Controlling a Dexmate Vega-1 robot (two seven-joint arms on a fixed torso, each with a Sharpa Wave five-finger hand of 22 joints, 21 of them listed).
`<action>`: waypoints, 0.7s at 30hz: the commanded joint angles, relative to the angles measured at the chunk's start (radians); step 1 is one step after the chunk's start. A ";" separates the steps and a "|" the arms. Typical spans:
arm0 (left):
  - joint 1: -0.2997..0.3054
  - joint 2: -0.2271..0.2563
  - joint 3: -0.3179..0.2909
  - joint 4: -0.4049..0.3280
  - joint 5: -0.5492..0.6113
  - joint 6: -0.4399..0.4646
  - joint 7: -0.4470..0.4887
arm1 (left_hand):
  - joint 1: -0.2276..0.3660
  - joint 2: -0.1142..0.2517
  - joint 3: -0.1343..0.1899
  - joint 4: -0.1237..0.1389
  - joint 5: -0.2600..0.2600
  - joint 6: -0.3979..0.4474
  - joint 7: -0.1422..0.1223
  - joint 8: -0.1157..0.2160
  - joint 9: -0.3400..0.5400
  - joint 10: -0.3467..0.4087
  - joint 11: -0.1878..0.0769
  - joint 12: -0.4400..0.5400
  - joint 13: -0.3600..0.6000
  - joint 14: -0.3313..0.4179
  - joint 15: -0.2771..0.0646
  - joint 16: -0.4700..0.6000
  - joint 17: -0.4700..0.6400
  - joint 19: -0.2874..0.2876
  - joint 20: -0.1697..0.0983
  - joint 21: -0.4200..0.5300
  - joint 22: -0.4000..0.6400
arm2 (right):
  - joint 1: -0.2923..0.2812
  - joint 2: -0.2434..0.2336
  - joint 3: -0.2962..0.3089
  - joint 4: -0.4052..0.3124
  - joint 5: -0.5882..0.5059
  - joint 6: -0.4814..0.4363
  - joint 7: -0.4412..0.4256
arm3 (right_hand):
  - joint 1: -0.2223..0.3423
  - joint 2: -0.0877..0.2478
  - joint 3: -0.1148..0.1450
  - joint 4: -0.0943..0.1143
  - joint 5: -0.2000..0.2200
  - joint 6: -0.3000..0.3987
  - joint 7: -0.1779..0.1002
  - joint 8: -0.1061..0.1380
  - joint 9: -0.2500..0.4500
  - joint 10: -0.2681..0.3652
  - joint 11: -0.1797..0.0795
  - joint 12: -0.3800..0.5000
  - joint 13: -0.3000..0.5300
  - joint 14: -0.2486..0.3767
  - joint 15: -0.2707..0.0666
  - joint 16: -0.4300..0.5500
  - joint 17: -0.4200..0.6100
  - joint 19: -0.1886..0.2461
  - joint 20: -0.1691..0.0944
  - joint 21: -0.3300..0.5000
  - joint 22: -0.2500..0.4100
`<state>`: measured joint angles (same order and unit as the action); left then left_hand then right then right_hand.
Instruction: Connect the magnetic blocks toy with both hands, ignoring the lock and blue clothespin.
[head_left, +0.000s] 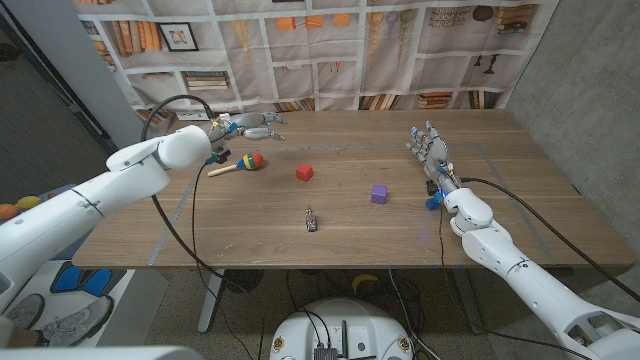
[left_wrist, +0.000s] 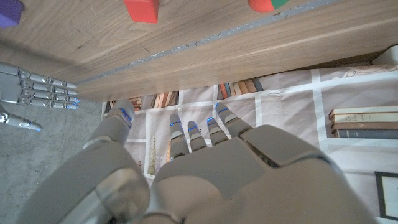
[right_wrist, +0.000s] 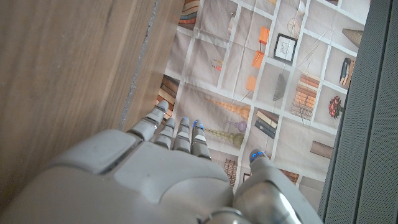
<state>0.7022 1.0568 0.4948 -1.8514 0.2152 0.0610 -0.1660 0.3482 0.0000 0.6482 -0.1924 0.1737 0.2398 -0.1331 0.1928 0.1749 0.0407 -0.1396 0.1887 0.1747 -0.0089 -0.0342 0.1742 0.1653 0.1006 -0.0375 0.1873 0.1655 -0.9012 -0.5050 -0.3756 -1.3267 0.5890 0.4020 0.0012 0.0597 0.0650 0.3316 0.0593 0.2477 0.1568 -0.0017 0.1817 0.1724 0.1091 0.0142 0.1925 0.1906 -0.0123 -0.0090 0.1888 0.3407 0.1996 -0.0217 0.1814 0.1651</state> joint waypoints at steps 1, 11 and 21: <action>-0.073 0.009 0.050 -0.060 0.215 0.040 -0.102 | 0.008 -0.022 -0.006 0.000 0.003 0.005 -0.009 0.009 0.002 -0.004 -0.011 0.003 0.004 -0.013 -0.044 -0.001 0.003 -0.007 -0.016 -0.006 0.001 | 0.000 -0.003 0.004 0.009 0.004 0.008 0.008 | 0.010 0.006 -0.001 -0.005 0.003 0.000 0.004 0.006 0.003 0.002 0.003 0.002 0.002 -0.004 -0.004 0.005 0.000 0.004 -0.005 0.005 0.002; -0.143 -0.027 0.110 -0.071 0.390 0.032 -0.213 | 0.045 -0.050 -0.007 0.000 0.010 -0.003 -0.023 0.008 0.003 -0.020 -0.015 -0.001 0.005 -0.038 -0.039 -0.003 0.004 -0.026 -0.014 -0.010 0.001 | 0.007 -0.001 0.007 0.026 0.013 0.015 0.023 | 0.009 0.009 0.001 -0.005 0.003 0.000 0.004 0.005 0.003 0.003 0.002 0.002 0.002 -0.004 -0.004 0.006 -0.003 0.003 -0.004 0.005 0.002; -0.175 -0.068 0.143 -0.071 0.520 0.022 -0.294 | 0.102 -0.088 -0.009 0.003 0.013 -0.023 -0.026 0.006 0.005 -0.065 0.001 -0.008 0.006 -0.090 0.006 -0.006 0.006 -0.068 0.001 -0.015 0.001 | -0.018 -0.006 0.017 0.007 0.013 0.022 0.004 | 0.011 0.013 0.004 -0.007 0.003 -0.001 0.001 0.005 0.003 0.003 0.003 0.002 0.001 -0.002 -0.002 0.007 -0.009 0.002 -0.003 0.005 0.001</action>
<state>0.5892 1.0389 0.5800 -1.9101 0.5892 0.0825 -0.3724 0.4341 -0.0855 0.6430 -0.1898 0.1817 0.2229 -0.1558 0.1928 0.1748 -0.0116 -0.1371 0.1809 0.1746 -0.0848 -0.0334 0.1700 0.1653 0.0412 -0.0362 0.1736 0.1628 -0.9006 -0.5064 -0.3669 -1.3082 0.5981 0.4128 0.0177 0.0727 0.0780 0.3315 0.0594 0.2477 0.1568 -0.0018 0.1817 0.1724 0.1090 0.0142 0.1925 0.1907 -0.0123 -0.0089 0.1887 0.3313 0.1996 -0.0215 0.1813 0.1651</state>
